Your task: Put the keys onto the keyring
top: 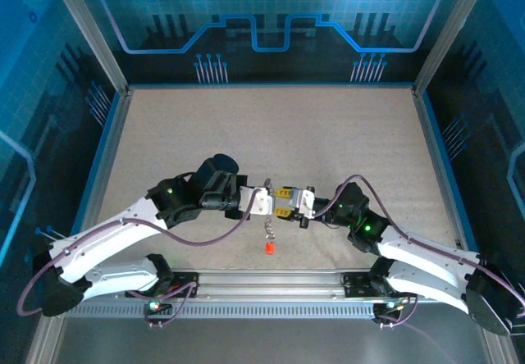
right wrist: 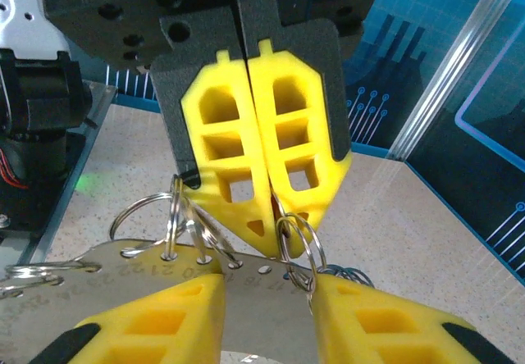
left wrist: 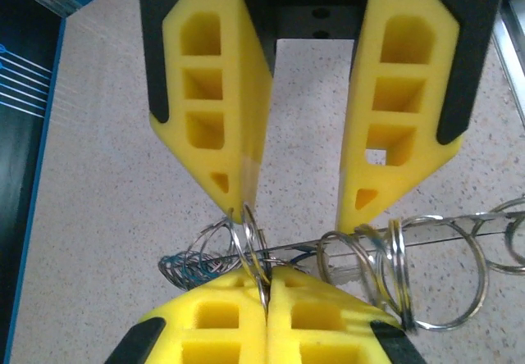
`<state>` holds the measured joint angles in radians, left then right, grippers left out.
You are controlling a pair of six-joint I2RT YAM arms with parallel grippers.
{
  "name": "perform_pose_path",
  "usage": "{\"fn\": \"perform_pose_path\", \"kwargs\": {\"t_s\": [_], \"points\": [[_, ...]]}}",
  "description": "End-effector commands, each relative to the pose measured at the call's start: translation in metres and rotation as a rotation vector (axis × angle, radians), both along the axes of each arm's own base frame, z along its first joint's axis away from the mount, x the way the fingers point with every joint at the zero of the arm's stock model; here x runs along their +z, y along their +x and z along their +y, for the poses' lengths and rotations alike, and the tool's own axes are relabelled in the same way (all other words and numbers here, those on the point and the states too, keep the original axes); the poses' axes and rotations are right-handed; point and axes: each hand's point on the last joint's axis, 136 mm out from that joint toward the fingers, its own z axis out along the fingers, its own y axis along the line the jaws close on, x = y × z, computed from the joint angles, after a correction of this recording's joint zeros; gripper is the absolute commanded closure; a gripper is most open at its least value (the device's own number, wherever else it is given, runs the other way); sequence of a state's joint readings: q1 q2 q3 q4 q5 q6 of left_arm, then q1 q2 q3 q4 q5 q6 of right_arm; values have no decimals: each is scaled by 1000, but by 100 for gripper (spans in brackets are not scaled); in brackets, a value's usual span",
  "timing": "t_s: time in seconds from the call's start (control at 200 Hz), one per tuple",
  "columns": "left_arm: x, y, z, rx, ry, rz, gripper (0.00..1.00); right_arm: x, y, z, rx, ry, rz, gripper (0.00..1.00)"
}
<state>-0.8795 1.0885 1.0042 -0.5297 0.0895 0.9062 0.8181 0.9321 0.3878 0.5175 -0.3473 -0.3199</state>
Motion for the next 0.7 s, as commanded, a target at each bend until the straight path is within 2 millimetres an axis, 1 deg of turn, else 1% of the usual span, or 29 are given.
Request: {"fn": "perform_pose_path", "kwargs": {"t_s": [0.0, 0.19, 0.385, 0.425, 0.5, 0.57, 0.695], "points": [[7, -1, 1, -37, 47, -34, 100, 8, -3, 6, 25, 1, -15, 65], [-1, -6, 1, -79, 109, -20, 100, 7, -2, 8, 33, -20, -27, 64], [-1, -8, -1, -98, 108, -18, 100, 2, -3, 10, 48, -35, -23, 63], [-2, -8, -1, -103, 108, -18, 100, 3, -4, 10, 53, -34, -20, 64], [-2, -8, -2, -107, 107, -15, 100, 2, -8, 12, 80, -37, -19, 70], [-1, -8, -3, -105, 99, -15, 100, -1, -9, 14, 96, -53, -13, 71], [-1, -8, -5, -111, 89, -15, 100, 2, -9, 17, 99, -37, -7, 70]]}}
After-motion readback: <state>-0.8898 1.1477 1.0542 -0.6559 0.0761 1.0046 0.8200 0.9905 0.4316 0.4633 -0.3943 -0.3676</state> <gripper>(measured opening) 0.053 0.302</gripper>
